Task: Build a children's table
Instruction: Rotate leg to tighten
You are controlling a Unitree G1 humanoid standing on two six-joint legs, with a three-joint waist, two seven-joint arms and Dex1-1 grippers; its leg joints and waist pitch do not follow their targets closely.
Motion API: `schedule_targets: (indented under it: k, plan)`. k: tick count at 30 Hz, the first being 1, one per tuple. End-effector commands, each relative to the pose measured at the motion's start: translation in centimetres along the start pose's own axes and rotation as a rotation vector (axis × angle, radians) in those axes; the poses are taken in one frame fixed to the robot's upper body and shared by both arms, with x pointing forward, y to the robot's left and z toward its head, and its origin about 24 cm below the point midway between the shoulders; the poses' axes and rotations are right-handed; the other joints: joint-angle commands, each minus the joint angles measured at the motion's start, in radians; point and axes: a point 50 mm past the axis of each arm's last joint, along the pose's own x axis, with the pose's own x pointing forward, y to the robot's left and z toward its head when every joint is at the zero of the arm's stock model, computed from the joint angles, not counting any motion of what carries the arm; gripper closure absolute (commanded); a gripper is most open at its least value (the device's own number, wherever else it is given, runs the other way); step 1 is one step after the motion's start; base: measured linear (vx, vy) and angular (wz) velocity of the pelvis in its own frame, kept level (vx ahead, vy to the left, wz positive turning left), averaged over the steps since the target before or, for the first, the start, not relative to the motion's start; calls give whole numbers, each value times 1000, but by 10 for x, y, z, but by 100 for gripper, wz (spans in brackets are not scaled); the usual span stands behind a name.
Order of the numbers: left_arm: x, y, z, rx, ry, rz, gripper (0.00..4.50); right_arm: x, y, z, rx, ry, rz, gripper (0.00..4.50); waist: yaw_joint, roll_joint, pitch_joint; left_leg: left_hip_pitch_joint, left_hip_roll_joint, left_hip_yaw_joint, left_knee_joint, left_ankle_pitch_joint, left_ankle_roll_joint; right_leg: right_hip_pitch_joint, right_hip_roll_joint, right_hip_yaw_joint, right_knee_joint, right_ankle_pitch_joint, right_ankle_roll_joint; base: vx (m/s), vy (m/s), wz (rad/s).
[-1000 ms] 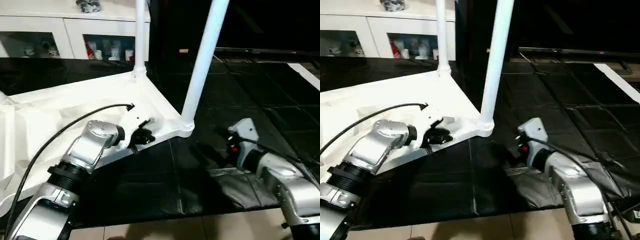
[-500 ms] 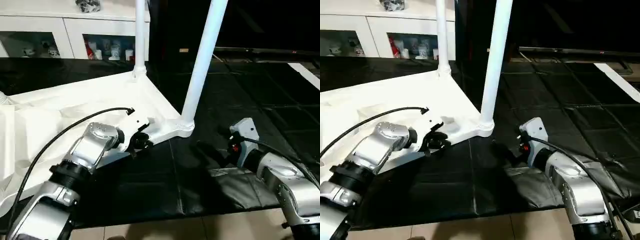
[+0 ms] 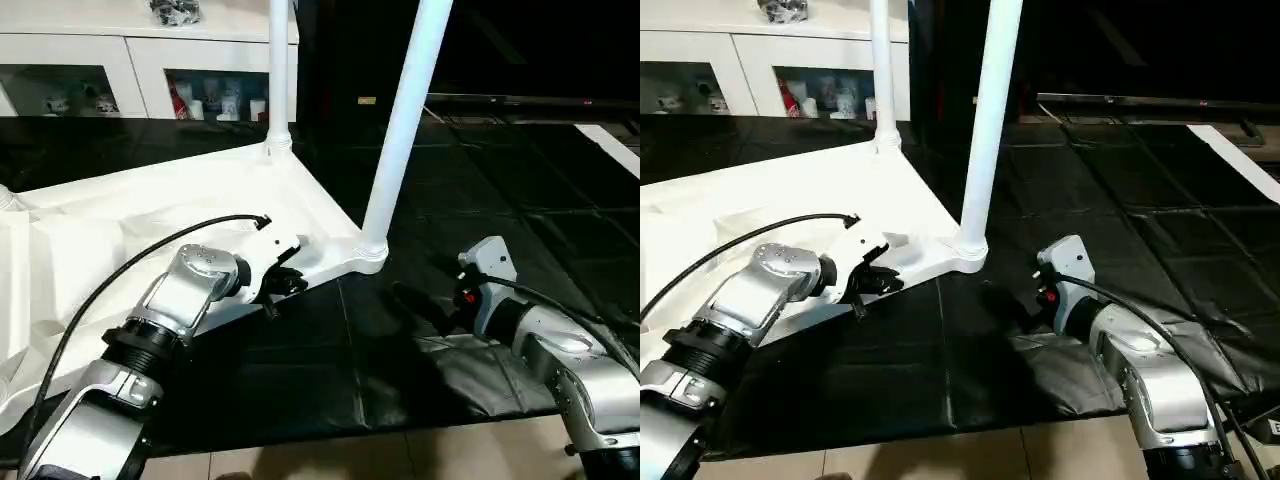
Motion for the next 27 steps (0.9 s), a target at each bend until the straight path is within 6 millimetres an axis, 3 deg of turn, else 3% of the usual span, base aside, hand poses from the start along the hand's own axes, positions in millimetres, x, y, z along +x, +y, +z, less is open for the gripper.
schedule_targets:
  k: [1,6,10,12,17,21,27]
  plan:
    - [-1,4,3,4,-3,17,442,0,4,4,-16,-19,16,0,2,12,-58,3,41,-18,-76,-208,8,53,-82,58,-95,-329,-115,0,0,0]
    - [-4,2,-6,74,-1,-45,442,3,5,4,-21,-35,31,0,1,10,-59,1,41,-19,-77,-202,10,53,-82,58,-93,-325,-106,0,0,0]
    - [-17,-4,-13,169,-48,-161,442,7,8,10,-22,-83,79,0,-3,11,-61,-2,43,-21,-79,-191,13,55,-86,60,-88,-299,-114,0,0,0]
    - [-26,-7,-18,204,-50,-218,442,7,8,13,-31,-105,115,0,-5,14,-61,4,46,-17,-78,-176,14,50,-83,63,-82,-252,-138,0,0,0]
    - [-39,-9,-29,238,-29,-291,442,4,8,18,-10,-150,200,0,-1,16,-60,5,47,-14,-79,-171,20,52,-83,64,-72,-204,-167,0,0,0]
    - [-50,-14,-41,258,-31,-360,442,0,14,18,-45,-133,354,0,1,8,-58,3,48,-14,-80,-177,22,54,-86,65,-75,-249,-151,0,0,0]
    - [-54,-19,-44,272,-36,-400,442,-2,18,12,-98,-52,516,0,2,4,-55,6,48,-12,-79,-195,24,49,-87,65,-83,-315,-144,0,0,0]
